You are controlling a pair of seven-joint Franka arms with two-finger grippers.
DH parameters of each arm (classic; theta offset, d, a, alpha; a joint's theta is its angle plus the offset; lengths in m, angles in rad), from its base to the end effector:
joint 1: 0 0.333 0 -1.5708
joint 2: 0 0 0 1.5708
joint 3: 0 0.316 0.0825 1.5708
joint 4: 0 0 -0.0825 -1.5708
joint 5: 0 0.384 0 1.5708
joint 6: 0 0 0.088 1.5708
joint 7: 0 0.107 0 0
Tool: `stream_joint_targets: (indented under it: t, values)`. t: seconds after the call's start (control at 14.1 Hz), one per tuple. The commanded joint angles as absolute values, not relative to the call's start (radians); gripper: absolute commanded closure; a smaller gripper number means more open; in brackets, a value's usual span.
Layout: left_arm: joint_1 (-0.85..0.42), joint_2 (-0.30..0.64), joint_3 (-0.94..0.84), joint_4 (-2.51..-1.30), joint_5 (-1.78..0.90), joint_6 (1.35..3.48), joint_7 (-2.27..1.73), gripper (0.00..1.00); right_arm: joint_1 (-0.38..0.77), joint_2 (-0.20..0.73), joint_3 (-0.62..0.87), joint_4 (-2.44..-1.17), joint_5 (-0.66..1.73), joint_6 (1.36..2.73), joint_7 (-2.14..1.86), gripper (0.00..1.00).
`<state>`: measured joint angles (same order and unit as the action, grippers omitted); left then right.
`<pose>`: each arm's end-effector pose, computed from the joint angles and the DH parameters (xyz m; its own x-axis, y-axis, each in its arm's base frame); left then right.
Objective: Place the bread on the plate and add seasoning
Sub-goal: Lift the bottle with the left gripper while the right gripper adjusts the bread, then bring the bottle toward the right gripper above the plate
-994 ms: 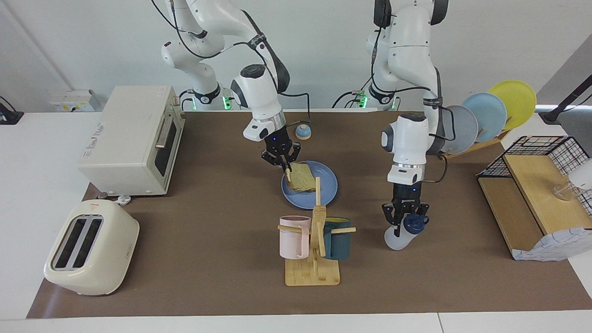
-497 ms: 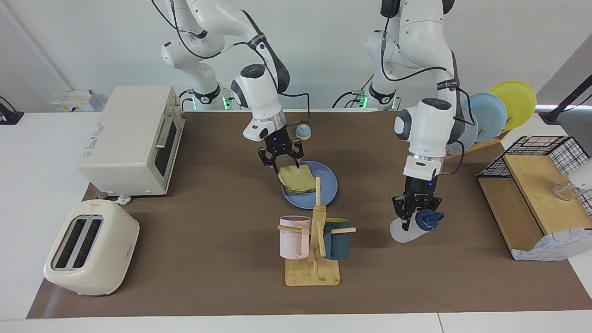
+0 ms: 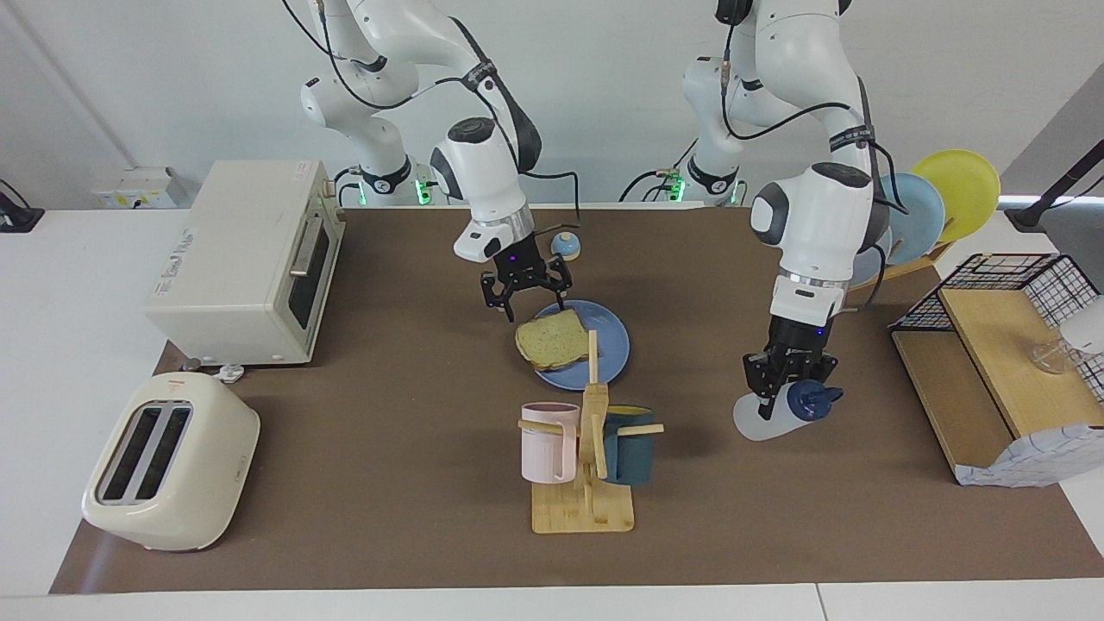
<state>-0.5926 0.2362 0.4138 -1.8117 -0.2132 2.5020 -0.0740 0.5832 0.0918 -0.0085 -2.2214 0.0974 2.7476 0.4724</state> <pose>0.6426 -0.1349 0.4724 0.8948 0.0330 0.4452 -0.0283 -0.9911 0.1303 0.4844 0.3091 0.3811 0.9402 -0.0256 0.3397 0.0652 -0.9652 -0.2532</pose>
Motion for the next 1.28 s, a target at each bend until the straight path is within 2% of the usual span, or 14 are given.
stream_joint_targets:
  t: [0.0,0.07,0.14,0.28,0.43,0.57,0.78,1.21]
  values:
    - [-0.577,0.206,0.411,-1.763,-0.195,2.363,0.075,1.00,0.583,0.081,0.000,-2.204,0.100,2.734,0.459,0.00]
    - [-0.575,0.186,0.411,-1.752,-0.195,2.312,0.109,1.00,0.583,0.083,0.000,-2.174,0.101,2.711,0.456,0.00]
    - [-0.577,0.158,0.410,-1.752,-0.195,2.272,0.127,1.00,0.580,0.084,0.000,-2.127,0.101,2.629,0.454,0.00]
    - [-0.583,0.105,0.408,-1.753,-0.193,2.165,0.197,1.00,0.572,0.119,0.000,-1.920,0.112,2.347,0.453,0.00]
    - [-0.589,0.063,0.405,-1.753,-0.193,2.067,0.285,1.00,0.563,0.159,0.000,-1.760,0.197,2.161,0.457,0.00]
    - [-0.592,0.029,0.402,-1.753,-0.193,1.979,0.401,1.00,0.528,0.152,-0.002,-1.723,0.349,2.109,0.465,0.00]
    - [-0.598,-0.029,0.384,-1.762,-0.189,1.870,0.552,1.00,0.526,0.135,-0.003,-1.709,0.380,2.074,0.489,0.00]
    - [-0.598,-0.070,0.327,-1.776,-0.181,1.741,0.888,1.00,0.529,0.092,-0.005,-1.694,0.557,2.060,0.623,0.00]
